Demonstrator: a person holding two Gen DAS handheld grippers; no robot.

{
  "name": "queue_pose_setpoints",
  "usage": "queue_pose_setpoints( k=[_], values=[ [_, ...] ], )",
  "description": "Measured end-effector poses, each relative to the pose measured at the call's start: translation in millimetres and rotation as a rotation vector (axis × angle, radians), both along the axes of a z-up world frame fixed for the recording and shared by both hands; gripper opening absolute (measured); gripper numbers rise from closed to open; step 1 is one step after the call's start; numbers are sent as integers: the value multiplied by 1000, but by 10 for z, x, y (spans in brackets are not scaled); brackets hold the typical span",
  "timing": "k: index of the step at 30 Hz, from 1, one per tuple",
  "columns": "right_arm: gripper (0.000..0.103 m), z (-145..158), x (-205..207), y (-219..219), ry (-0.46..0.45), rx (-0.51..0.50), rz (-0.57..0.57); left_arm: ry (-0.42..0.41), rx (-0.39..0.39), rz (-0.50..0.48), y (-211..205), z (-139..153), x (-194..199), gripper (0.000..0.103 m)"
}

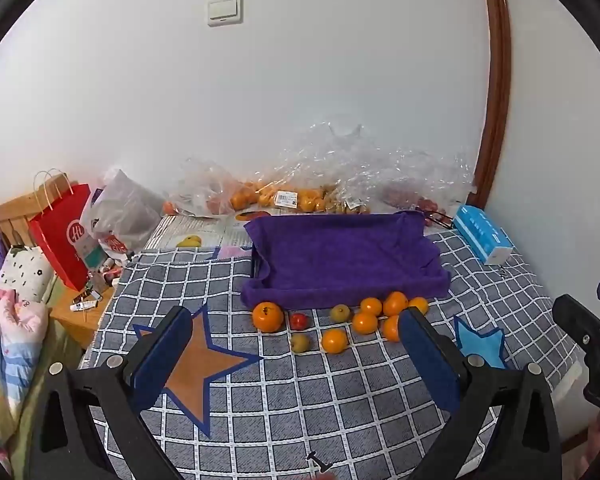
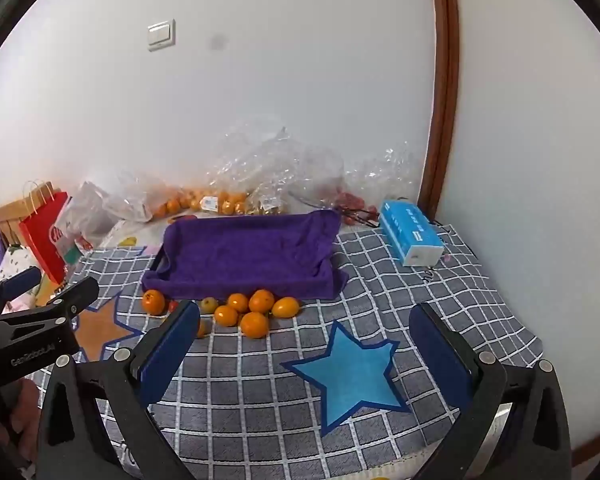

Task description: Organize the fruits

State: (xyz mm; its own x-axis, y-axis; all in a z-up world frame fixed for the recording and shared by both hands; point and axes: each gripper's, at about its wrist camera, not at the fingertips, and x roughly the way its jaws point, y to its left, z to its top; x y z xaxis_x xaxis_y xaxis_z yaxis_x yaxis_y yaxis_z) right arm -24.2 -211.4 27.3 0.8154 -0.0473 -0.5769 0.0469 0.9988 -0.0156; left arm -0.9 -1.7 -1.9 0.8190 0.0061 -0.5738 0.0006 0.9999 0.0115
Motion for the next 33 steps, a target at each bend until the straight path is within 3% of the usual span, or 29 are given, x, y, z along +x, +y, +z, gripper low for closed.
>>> queue_pose_setpoints(
  k=[4, 9, 33],
  values=[
    [103, 9, -48, 56, 23, -29, 3, 45, 12, 3, -33, 51, 60, 103],
    [103, 36, 2, 52, 64, -4, -3, 21, -1, -5, 4, 45, -6, 103],
    [103, 33, -73, 56, 58, 20, 9, 35, -27, 3, 87, 96, -58, 103]
  ],
)
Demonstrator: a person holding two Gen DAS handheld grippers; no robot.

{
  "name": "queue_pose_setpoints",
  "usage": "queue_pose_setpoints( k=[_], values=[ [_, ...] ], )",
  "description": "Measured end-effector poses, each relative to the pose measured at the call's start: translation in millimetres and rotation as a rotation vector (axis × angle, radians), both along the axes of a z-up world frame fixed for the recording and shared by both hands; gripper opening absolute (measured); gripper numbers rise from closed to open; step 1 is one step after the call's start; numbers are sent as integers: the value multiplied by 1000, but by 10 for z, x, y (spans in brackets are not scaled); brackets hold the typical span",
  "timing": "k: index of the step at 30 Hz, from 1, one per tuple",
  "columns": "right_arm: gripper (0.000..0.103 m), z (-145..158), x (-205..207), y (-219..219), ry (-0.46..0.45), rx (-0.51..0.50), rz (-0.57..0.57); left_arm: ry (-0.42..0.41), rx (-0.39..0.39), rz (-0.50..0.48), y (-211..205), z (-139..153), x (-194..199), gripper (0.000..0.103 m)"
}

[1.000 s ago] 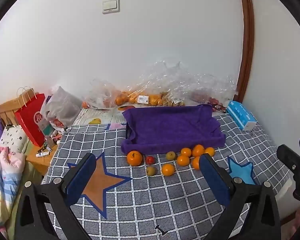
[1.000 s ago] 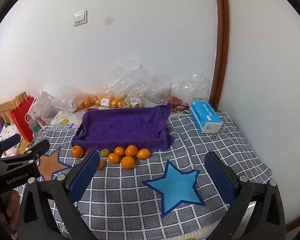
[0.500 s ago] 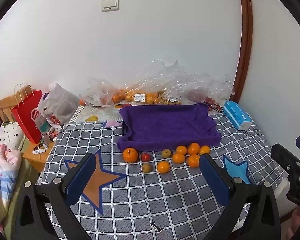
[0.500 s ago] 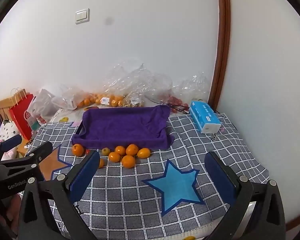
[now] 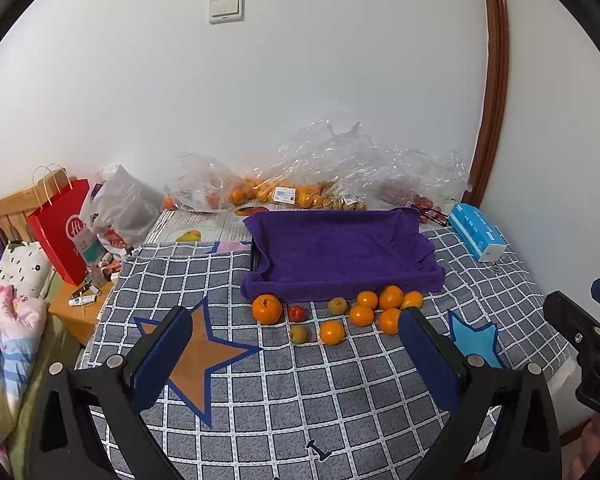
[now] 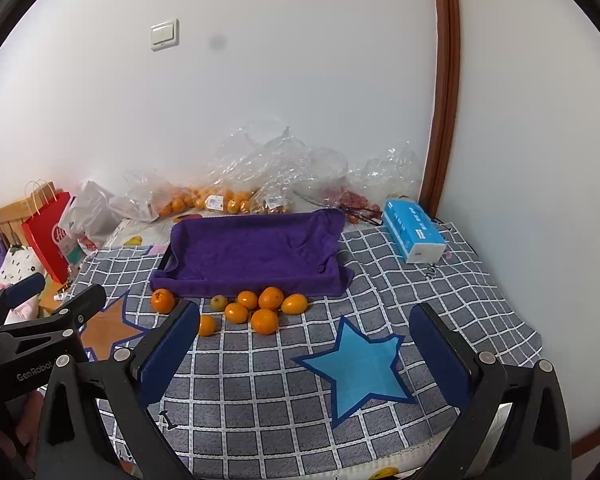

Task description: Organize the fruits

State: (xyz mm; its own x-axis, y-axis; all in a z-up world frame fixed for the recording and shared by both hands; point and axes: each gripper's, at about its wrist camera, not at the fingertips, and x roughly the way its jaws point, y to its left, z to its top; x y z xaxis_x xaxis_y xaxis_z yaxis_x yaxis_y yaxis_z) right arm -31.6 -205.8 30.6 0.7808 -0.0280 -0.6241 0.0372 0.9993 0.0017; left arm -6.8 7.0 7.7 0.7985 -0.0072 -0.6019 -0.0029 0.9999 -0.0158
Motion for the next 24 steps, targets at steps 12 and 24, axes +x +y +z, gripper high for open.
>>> queue_pose_setpoints(
  k=[12, 24],
  values=[
    [103, 51, -17, 4, 1, 12, 9, -8, -13, 13, 35, 57, -48, 103],
    [103, 31, -19, 17, 10, 19, 17, -14, -9, 0, -21, 103, -73, 103]
  ],
)
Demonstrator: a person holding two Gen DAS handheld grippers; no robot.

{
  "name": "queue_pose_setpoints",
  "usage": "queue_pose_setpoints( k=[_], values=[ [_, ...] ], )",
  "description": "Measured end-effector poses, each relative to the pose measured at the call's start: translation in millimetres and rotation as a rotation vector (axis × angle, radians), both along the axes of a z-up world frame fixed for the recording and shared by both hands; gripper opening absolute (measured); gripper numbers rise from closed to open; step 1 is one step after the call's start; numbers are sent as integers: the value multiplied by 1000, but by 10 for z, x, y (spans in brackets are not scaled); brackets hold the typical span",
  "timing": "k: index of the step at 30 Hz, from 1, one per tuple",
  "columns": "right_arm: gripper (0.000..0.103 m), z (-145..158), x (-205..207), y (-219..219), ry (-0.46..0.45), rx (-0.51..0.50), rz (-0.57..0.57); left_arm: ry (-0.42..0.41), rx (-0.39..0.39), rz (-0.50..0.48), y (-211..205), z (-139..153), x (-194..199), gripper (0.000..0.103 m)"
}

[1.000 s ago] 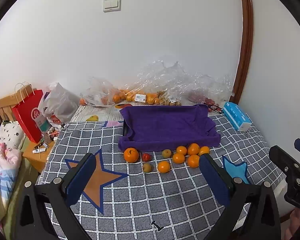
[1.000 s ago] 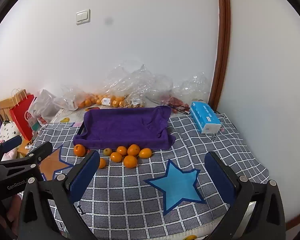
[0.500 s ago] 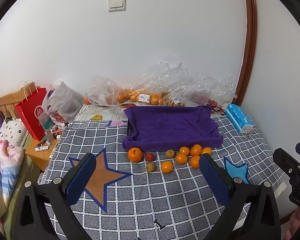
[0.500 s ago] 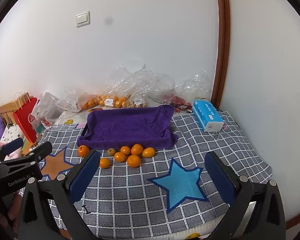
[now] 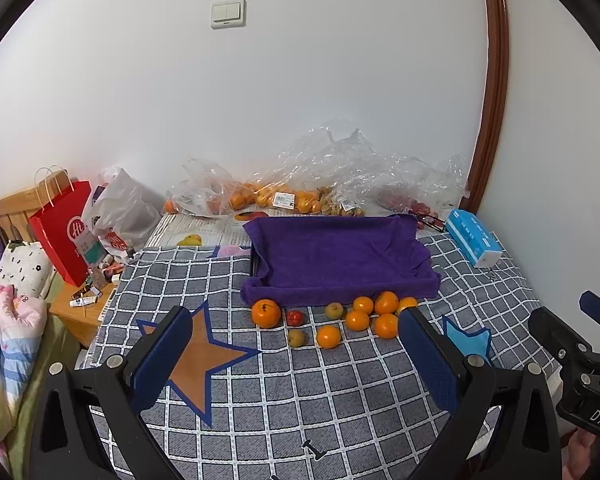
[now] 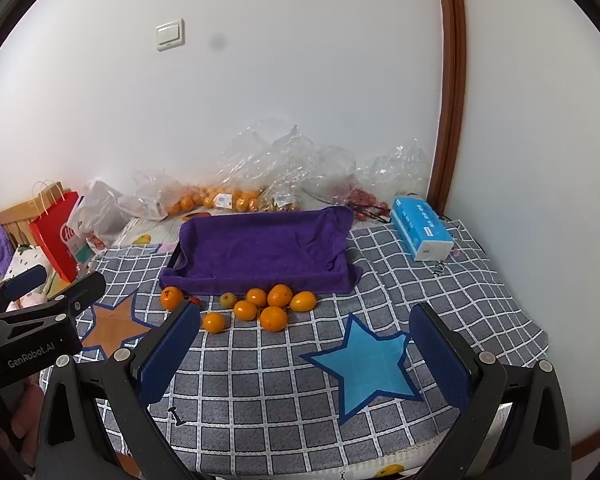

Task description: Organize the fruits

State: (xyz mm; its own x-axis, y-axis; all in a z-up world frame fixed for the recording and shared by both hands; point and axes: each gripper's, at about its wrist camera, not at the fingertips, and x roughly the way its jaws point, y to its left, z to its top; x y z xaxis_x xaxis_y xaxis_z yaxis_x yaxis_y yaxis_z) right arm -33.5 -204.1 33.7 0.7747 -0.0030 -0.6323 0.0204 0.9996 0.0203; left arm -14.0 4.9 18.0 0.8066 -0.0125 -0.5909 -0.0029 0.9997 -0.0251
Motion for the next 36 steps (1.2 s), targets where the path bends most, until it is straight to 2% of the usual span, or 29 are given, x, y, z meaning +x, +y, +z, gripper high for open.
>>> queue_pose_setpoints(
  k=[16, 25, 32, 36],
  values=[
    [103, 3, 1, 12, -3, -6, 11, -6, -17, 11, 23, 22, 21, 103],
    [103, -37, 55, 65, -7, -68, 14, -14, -38, 7, 26, 8, 80, 103],
    [103, -61, 198, 29, -4, -78, -33, 2, -43, 5, 68, -20, 217, 103],
    [103, -168, 369, -24, 24, -56, -1, 6, -38, 7, 104, -105, 347, 103]
  ],
)
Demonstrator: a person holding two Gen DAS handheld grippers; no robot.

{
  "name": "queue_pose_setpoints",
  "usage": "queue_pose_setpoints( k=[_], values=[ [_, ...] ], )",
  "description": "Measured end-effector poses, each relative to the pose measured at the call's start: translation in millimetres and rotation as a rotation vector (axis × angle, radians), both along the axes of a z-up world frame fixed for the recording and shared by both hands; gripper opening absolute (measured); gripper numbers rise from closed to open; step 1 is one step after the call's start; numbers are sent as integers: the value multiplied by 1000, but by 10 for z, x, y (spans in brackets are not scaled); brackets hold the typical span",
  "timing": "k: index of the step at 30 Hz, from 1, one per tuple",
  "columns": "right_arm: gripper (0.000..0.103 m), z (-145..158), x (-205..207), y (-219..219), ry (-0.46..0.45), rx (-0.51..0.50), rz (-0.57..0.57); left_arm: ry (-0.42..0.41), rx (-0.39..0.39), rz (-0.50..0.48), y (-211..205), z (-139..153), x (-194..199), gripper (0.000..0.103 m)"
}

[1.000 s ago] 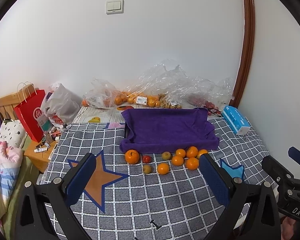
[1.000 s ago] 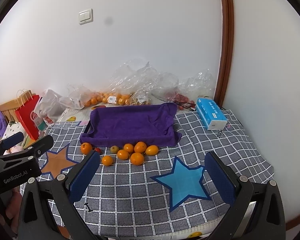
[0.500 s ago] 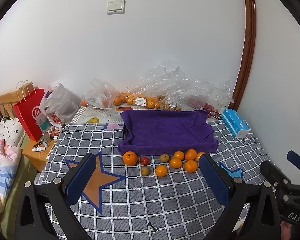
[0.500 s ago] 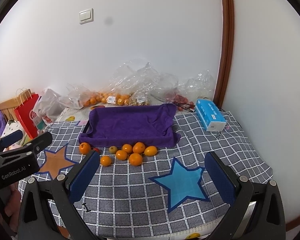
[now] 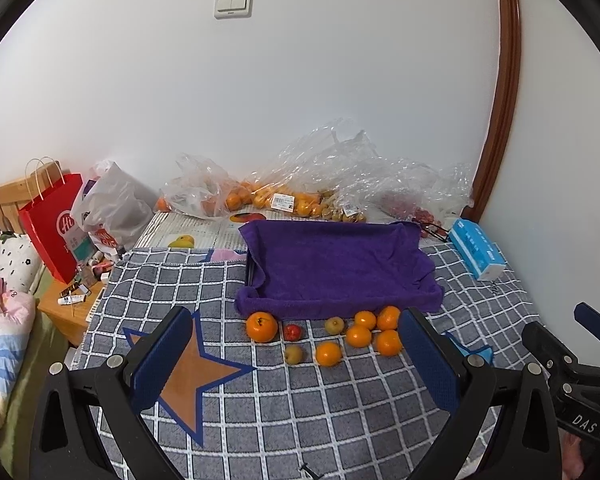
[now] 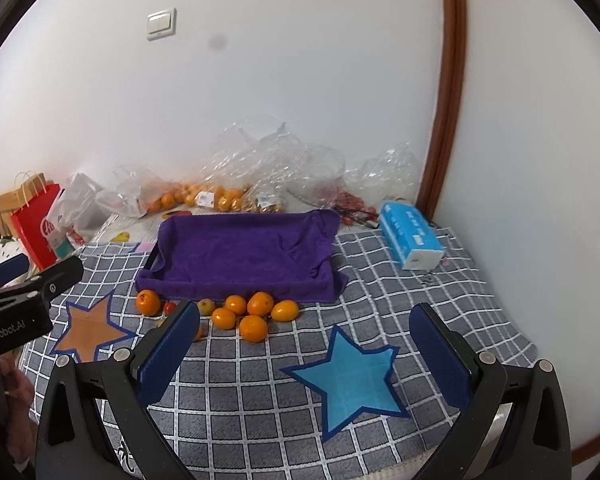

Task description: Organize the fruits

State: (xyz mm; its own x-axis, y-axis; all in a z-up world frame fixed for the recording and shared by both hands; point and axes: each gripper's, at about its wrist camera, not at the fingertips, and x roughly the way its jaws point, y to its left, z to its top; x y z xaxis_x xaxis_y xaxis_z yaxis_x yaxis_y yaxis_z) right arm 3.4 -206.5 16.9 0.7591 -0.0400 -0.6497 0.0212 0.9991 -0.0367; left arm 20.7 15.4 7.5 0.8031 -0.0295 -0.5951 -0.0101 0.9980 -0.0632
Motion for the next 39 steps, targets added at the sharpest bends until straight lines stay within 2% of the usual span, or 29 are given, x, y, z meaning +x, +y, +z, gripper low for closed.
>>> queue_pose_setpoints(
  k=[5, 11, 15, 19, 21, 24, 28, 33, 39],
  values=[
    [103, -264, 247, -37, 34, 9, 6, 19, 7, 2, 58, -195, 196, 102],
    [102, -628, 531, -104, 80, 42, 21, 94, 26, 2, 148, -517, 495, 102],
    [92, -873, 714, -142, 113, 42, 15, 136, 23, 18, 258, -732, 669, 99],
    [82, -1097, 875, -150, 134, 34, 23, 174, -18, 29, 388, -928, 806, 98],
    [71, -1214, 966, -148, 152, 45, 35, 186, -33, 42, 446, -1018, 852, 96],
    [62, -1393, 1136, -159, 202, 89, 52, 189, -31, 44, 490, -1115, 900, 96],
    [58, -1569, 1307, -130, 230, 99, 72, 197, -29, 41, 524, -1204, 982, 96],
    [49, -1756, 1443, -80, 266, 82, 106, 211, -66, 24, 583, -1296, 1071, 96],
    [48, -1870, 1522, -104, 288, 101, 124, 223, -84, 16, 623, -1379, 1149, 96]
  ],
)
